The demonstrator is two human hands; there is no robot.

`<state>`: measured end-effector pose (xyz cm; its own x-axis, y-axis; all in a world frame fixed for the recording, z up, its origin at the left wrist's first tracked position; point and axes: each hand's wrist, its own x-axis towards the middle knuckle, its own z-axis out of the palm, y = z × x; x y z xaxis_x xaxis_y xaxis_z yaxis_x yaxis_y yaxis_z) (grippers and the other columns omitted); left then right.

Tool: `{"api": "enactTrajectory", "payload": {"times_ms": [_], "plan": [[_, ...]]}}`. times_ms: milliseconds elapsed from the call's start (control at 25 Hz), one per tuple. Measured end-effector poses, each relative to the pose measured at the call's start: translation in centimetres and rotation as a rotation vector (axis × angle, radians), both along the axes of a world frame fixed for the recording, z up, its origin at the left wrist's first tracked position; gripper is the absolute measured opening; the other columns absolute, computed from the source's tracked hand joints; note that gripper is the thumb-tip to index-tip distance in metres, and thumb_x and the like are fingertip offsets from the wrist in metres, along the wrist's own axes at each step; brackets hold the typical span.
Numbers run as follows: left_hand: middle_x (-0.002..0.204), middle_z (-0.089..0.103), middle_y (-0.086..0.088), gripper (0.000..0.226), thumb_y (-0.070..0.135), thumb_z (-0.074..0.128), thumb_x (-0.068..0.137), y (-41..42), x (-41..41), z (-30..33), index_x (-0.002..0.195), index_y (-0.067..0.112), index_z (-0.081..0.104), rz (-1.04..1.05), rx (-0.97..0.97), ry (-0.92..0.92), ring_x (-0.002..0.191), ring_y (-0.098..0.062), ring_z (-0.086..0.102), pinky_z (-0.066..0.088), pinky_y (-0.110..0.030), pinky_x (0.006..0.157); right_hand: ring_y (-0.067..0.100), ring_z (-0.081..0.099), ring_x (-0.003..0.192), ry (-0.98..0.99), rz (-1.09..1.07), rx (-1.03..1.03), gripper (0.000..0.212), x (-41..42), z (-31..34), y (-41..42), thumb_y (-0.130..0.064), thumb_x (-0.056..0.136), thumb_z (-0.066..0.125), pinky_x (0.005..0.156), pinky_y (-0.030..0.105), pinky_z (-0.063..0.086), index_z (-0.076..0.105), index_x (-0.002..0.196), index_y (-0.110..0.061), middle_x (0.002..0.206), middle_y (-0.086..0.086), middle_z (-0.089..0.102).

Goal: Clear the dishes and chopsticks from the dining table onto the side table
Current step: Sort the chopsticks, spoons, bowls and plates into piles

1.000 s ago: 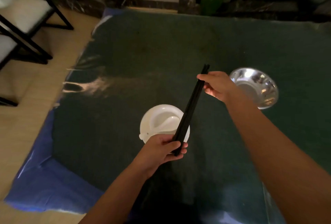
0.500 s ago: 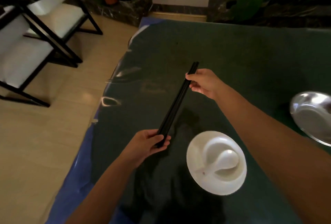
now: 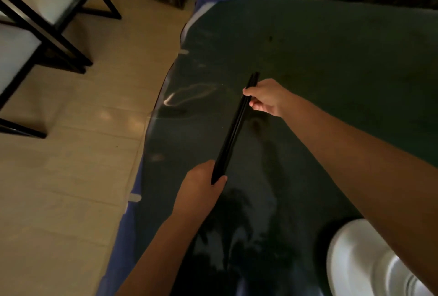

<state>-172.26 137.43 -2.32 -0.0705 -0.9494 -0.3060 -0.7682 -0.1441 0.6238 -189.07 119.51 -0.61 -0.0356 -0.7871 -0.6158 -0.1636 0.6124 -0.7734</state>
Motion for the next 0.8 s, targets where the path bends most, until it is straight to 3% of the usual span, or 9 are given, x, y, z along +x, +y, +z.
{"api": "enactTrajectory", "payload": {"times_ms": [160, 360, 440, 560, 680, 800], "plan": [[0.111, 0.053, -0.005, 0.036, 0.027, 0.055, 0.089, 1.2, -0.3, -0.8, 0.121, 0.011, 0.055, -0.049, -0.209, -0.235, 0.099, -0.018, 0.05, 0.048, -0.027, 0.076, 0.01, 0.047, 0.055, 0.067, 0.073, 0.026, 0.011, 0.3, -0.4, -0.7, -0.006, 0.088, 0.057, 0.042, 0.013, 0.047, 0.052, 0.079, -0.007, 0.071, 0.004, 0.05], [0.112, 0.06, -0.017, 0.052, 0.019, 0.064, 0.083, 1.9, -0.5, -1.9, 0.128, -0.002, 0.051, -0.056, -0.325, -0.348, 0.098, -0.029, 0.059, 0.053, -0.037, 0.08, 0.012, 0.058, 0.057, 0.22, 0.1, -0.038, 0.018, 0.9, -0.7, -0.8, -0.013, 0.085, 0.065, 0.049, 0.018, 0.052, 0.052, 0.074, -0.005, 0.069, 0.006, 0.055], [0.113, 0.061, -0.018, 0.054, 0.019, 0.065, 0.081, 2.0, -0.5, -2.3, 0.129, -0.002, 0.05, -0.066, -0.364, -0.346, 0.098, -0.03, 0.061, 0.055, -0.039, 0.08, 0.017, 0.064, 0.06, 0.385, 0.124, -0.121, 0.02, 1.3, -1.1, -0.5, -0.019, 0.082, 0.068, 0.057, 0.026, 0.056, 0.059, 0.081, -0.002, 0.07, 0.009, 0.062], [0.123, 0.059, -0.019, 0.055, 0.022, 0.061, 0.08, 2.0, -0.3, -2.6, 0.129, -0.001, 0.051, -0.088, -0.389, -0.323, 0.107, -0.034, 0.06, 0.053, -0.043, 0.084, 0.027, 0.067, 0.079, 0.538, 0.169, -0.293, 0.037, 1.8, -1.9, 1.0, -0.023, 0.079, 0.071, 0.075, 0.042, 0.057, 0.062, 0.105, 0.001, 0.089, 0.014, 0.067], [0.14, 0.047, -0.019, 0.059, 0.024, 0.06, 0.082, 2.5, 0.0, -3.1, 0.133, 0.001, 0.045, -0.181, -0.399, -0.259, 0.129, -0.033, 0.044, 0.042, -0.049, 0.099, 0.031, 0.052, 0.115, 0.887, 0.403, -0.548, 0.055, 2.3, -3.2, 3.1, -0.035, 0.083, 0.063, 0.097, 0.043, 0.045, 0.05, 0.128, -0.006, 0.125, 0.015, 0.056], [0.143, 0.042, -0.017, 0.06, 0.024, 0.065, 0.081, 2.9, 0.5, -3.4, 0.134, 0.002, 0.046, -0.257, -0.387, -0.213, 0.133, -0.03, 0.037, 0.042, -0.045, 0.1, 0.023, 0.012, 0.144, 1.043, 0.62, -0.582, 0.065, 2.3, -5.0, 4.8, -0.047, 0.094, 0.033, 0.115, 0.047, 0.015, 0.017, 0.146, -0.013, 0.156, 0.007, 0.017]]}}
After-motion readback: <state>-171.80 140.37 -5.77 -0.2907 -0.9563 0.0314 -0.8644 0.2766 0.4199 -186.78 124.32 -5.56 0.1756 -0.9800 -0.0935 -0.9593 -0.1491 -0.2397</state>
